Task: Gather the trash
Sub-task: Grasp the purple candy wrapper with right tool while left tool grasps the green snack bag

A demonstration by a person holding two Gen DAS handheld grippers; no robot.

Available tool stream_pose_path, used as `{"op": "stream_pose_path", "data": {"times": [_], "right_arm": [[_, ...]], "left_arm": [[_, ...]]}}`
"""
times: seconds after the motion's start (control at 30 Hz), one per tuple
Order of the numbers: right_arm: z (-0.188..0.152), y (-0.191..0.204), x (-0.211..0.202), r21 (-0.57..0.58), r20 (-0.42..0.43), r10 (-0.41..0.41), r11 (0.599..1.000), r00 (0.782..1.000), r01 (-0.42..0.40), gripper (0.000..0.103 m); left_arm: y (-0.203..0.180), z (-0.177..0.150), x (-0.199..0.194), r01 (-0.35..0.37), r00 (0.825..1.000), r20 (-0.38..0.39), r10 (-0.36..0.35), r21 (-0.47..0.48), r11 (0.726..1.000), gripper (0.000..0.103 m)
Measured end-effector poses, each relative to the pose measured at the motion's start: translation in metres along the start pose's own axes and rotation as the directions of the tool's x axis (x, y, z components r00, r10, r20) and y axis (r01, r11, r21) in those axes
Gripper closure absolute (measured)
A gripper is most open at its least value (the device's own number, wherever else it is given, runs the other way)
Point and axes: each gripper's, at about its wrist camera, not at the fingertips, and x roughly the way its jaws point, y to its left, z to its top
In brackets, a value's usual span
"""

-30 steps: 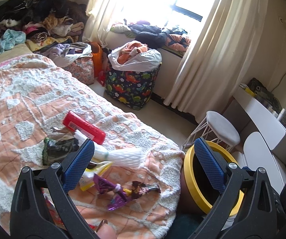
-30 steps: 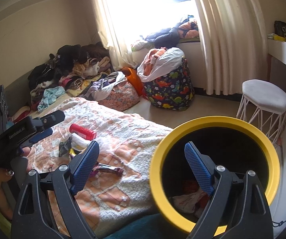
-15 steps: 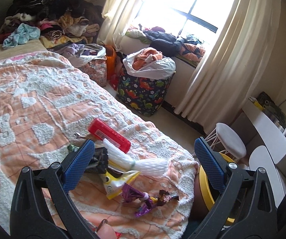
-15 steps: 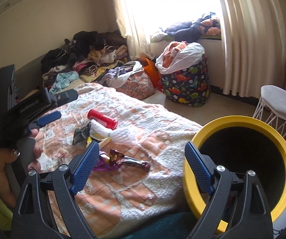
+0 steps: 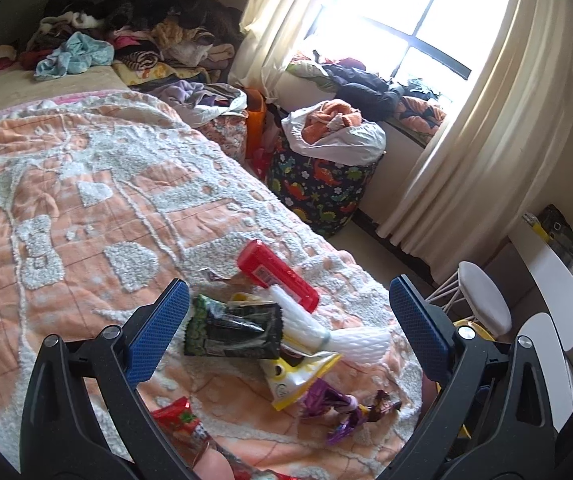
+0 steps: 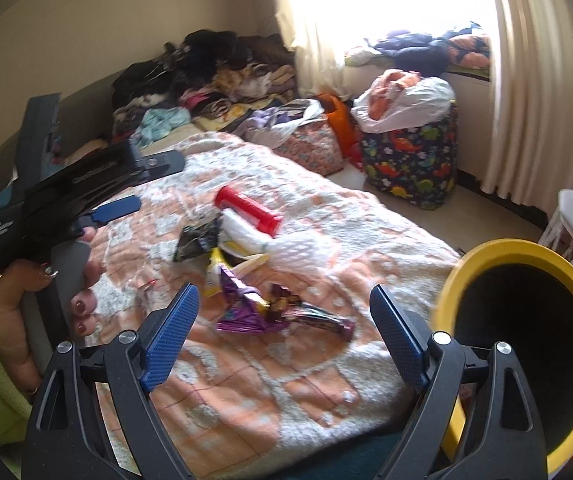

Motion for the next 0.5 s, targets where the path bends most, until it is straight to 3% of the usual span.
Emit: {"op": "stream_pose_path", "data": {"times": [0.23,0.5], "right_arm": [[0.009,0.028,0.030,-0.078,-0.075,0.070,0.994,0.995,-0.076,0.028],[0.022,0.038,0.067,-0.124,-0.162,0.081,0.987,0.984,-0.102,0.044]], "left_arm": [[0.023,0.002,0.007,-0.051,0.999,-0.020,0.050,-0.028,0.998,0.011],[0.055,-0.002,0.025,-0.090,0.992,-0.099,0.081,-0.090,0.992,0.011]]}}
